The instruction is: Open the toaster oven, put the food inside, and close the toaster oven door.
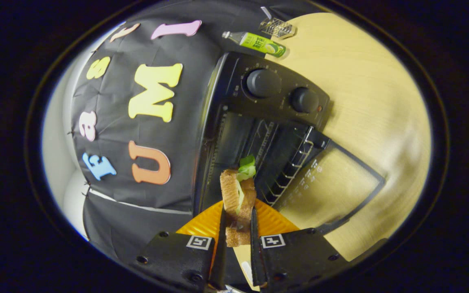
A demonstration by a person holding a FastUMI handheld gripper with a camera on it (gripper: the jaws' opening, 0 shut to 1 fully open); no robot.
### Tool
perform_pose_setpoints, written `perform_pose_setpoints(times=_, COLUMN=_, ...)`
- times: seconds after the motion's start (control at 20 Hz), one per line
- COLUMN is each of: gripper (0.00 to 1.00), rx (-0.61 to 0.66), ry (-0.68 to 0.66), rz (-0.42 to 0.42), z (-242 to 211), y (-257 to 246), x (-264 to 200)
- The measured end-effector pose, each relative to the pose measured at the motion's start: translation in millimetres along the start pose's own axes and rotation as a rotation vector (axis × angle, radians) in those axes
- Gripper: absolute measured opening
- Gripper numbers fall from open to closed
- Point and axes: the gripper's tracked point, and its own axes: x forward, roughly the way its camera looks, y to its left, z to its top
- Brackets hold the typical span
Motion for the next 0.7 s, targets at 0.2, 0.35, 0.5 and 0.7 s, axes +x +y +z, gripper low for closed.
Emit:
perform_pose_setpoints(times=0.2, gripper=0.3, rx=0.054, ry=-0.091, rz=-0.005, z=16.9, y=-0.6, x=30.0)
perform_pose_setpoints(times=0.35, gripper=0.31, rx=0.097, ry=-0.127, rz=0.019, z=23.9, y=-3.1, x=60.6)
perform_pose_setpoints(times=0.5, gripper=0.32, rx=0.101, ry=-0.168, rz=0.012, z=24.5, y=-4.1, x=75.2)
perform_pose_setpoints(times=0.7, gripper=0.54, rx=-0.02, ry=-0.119, rz=-0.092, z=7.9, y=-10.2, x=86.0)
